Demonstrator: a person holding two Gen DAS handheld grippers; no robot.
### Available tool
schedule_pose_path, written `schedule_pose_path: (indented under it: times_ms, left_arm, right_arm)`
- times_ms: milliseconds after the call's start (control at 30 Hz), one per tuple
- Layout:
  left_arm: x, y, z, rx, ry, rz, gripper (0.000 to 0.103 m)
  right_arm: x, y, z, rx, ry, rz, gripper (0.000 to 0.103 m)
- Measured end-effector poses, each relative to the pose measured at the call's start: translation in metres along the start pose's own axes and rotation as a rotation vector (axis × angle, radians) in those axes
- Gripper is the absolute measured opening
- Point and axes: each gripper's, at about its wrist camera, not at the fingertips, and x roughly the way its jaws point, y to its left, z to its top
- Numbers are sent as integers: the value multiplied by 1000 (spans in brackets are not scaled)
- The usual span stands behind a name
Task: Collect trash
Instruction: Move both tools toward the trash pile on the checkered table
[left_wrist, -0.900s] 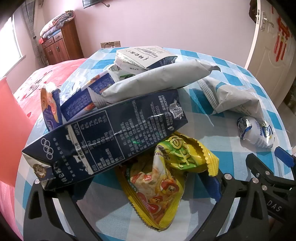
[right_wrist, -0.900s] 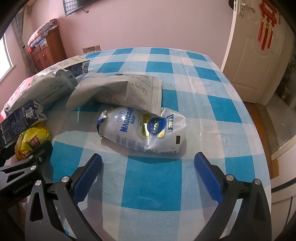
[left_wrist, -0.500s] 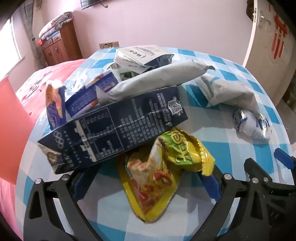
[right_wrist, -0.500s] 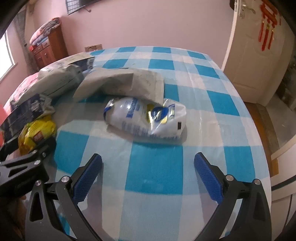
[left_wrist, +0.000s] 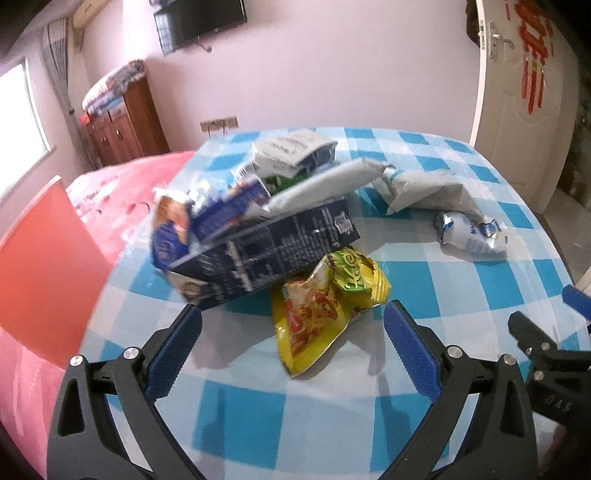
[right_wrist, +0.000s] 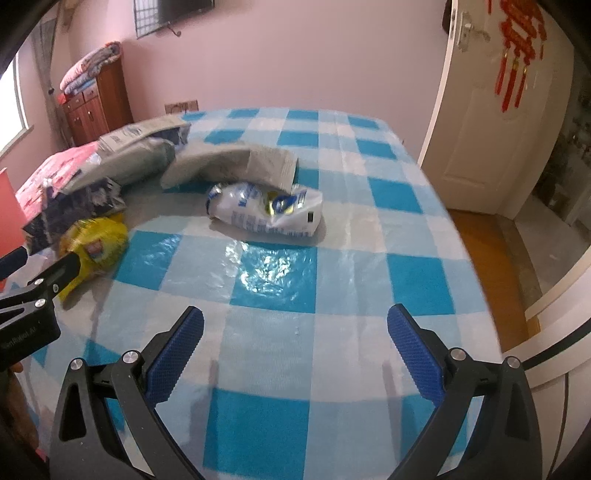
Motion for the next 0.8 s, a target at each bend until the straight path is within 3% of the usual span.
schedule_pose_path:
  times_ms: [367,800]
  left_arm:
    - [-58,26,2,-30,-114,18,99]
    - [-99,47,-1,-65,-205,28,99]
  right_arm:
    - [-69,6,8,6,-161,18,99]
    - [-118,15,7,7,-264,12,99]
